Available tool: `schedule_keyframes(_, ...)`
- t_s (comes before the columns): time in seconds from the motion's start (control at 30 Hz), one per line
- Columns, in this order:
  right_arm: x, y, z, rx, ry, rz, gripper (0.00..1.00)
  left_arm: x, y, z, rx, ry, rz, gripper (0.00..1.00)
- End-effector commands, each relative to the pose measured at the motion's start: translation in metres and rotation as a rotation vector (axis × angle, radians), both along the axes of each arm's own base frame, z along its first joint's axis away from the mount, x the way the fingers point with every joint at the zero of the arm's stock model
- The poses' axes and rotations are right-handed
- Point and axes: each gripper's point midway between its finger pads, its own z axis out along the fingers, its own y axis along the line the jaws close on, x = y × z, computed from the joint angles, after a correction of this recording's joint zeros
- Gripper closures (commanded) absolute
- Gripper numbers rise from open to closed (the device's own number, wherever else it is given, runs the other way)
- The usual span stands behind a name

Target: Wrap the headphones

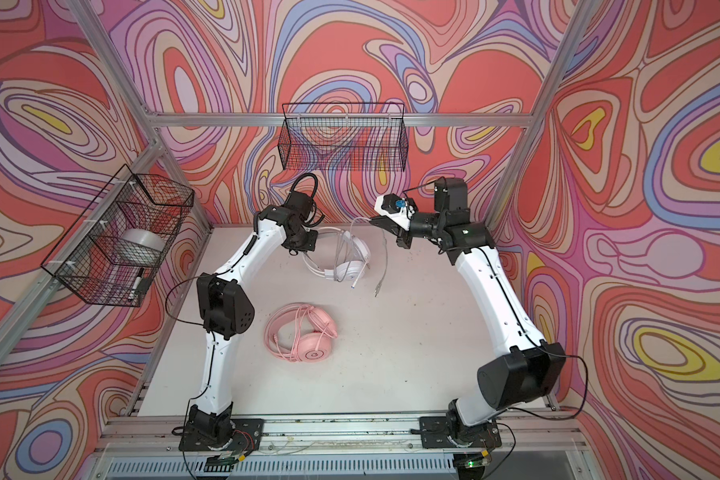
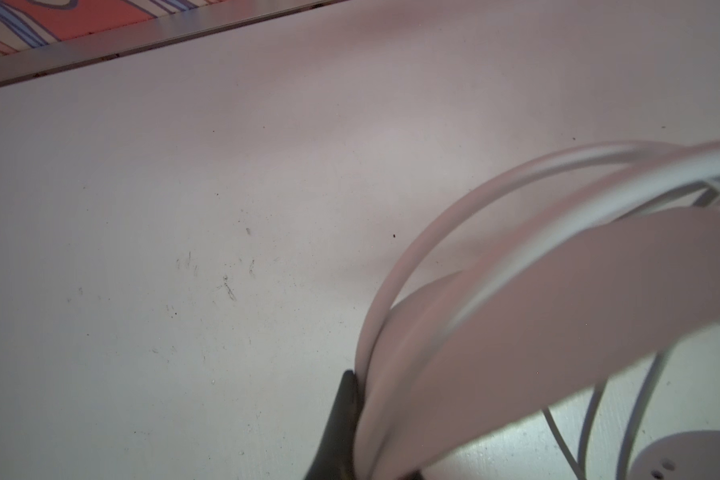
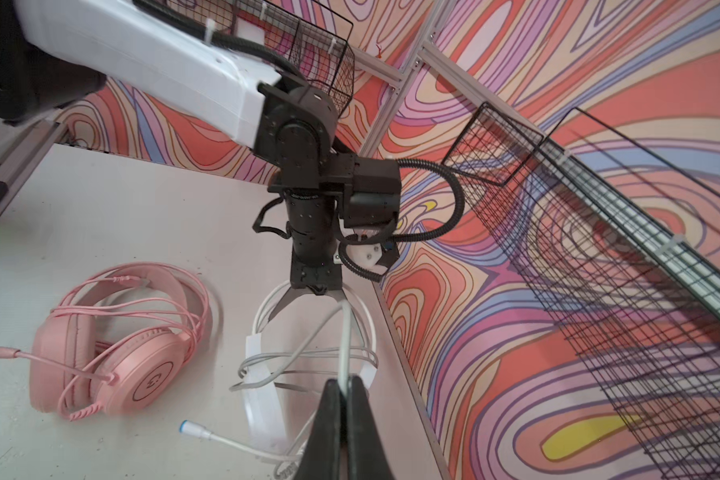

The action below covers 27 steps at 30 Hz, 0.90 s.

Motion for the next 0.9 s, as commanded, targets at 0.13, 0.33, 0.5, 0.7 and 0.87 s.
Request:
schedule_keyframes(0.13, 0.057, -0.024, -0.014, -0.014, 0.104, -0.191, 1.00, -0.025, -0.028, 0.049, -0.027, -0.053, -0.172, 1.00)
schedule_keyframes(0.33, 0.080, -0.027, -0.038, -0.006, 0.210, -0.234, 1.00, -0.039, -0.042, 0.048, -0.028, -0.033, -0.235, 1.00)
schedule_keyframes(0.5, 0.100, -0.040, -0.050, 0.020, 0.261, -0.316, 1.00, -0.048, -0.053, 0.049, -0.062, -0.013, -0.277, 1.00)
schedule_keyframes(0.7, 0.135, -0.065, -0.081, 0.052, 0.382, -0.469, 1.00, -0.063, -0.066, 0.054, -0.094, -0.010, -0.347, 1.00)
schedule_keyframes(0.87, 0.141, -0.065, -0.120, 0.028, 0.503, -0.482, 1.00, -0.075, -0.078, 0.061, -0.158, -0.018, -0.398, 1.00)
